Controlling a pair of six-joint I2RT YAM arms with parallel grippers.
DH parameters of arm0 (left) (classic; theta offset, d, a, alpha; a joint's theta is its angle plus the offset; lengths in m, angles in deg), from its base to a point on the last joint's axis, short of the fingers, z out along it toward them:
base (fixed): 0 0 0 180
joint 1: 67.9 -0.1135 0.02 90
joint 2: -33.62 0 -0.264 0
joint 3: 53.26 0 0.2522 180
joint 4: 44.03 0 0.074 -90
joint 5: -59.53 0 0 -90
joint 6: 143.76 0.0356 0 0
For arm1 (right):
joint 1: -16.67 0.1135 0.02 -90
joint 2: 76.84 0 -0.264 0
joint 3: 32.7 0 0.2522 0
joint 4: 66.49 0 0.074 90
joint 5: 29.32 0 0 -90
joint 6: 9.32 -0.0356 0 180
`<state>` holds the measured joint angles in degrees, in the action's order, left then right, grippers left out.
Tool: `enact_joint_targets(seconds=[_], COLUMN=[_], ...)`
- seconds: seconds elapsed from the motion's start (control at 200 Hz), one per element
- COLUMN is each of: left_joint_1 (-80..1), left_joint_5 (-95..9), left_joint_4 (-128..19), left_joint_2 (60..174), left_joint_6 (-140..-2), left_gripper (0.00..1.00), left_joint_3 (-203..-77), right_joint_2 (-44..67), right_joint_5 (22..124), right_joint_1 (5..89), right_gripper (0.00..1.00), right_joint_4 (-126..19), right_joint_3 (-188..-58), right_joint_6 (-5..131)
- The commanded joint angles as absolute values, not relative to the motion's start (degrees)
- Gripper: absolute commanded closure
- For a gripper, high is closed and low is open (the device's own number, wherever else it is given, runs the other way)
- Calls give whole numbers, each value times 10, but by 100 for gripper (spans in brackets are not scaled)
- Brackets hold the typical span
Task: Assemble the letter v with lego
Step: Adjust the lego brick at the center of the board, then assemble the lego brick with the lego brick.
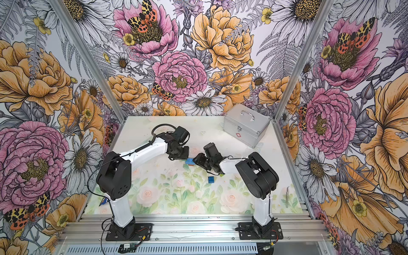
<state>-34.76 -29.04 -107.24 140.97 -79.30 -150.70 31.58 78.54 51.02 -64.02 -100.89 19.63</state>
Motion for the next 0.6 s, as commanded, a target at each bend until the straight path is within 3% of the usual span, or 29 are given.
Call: enact_joint_targets(seconds=[0.0,0.595], left_joint_1=[-347,-345], left_joint_5=[-305,-280], left_joint_4=[-1056,-1055], left_joint_2=[1416,1437], left_joint_6=[-800,-795], left_gripper=[86,87], left_joint_3=[-1500,-1494], right_joint_2=[331,341], right_joint_5=[785,790], right_joint_1=[516,516], right_gripper=[54,59], right_joint_4=[-642,-618], right_joint_3=[-1022,-1033], right_joint_6=[197,208])
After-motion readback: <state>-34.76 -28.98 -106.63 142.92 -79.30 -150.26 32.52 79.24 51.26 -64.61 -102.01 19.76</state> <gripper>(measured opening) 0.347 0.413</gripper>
